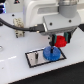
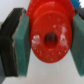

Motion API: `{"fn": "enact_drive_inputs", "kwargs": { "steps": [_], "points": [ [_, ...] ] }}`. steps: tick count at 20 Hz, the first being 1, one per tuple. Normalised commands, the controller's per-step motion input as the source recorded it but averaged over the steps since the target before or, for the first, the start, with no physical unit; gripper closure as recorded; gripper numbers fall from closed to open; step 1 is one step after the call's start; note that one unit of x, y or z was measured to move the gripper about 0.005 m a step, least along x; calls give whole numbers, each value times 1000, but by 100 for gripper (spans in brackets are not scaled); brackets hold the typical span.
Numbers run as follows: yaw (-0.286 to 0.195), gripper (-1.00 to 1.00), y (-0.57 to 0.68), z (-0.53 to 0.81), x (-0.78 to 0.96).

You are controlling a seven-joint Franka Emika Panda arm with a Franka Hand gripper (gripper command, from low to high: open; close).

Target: Insert the blue gear onto the right peg, followed by the red gear

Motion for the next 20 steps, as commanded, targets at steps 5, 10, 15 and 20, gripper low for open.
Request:
{"fn": "enact_drive_inputs", "kwargs": {
  "steps": [5,10,15,20],
  "points": [
    [0,100,-124,-37,210],
    [0,100,-127,-60,194],
    [0,100,-18,263,147],
    [0,100,-74,235,45]
  ]
}}
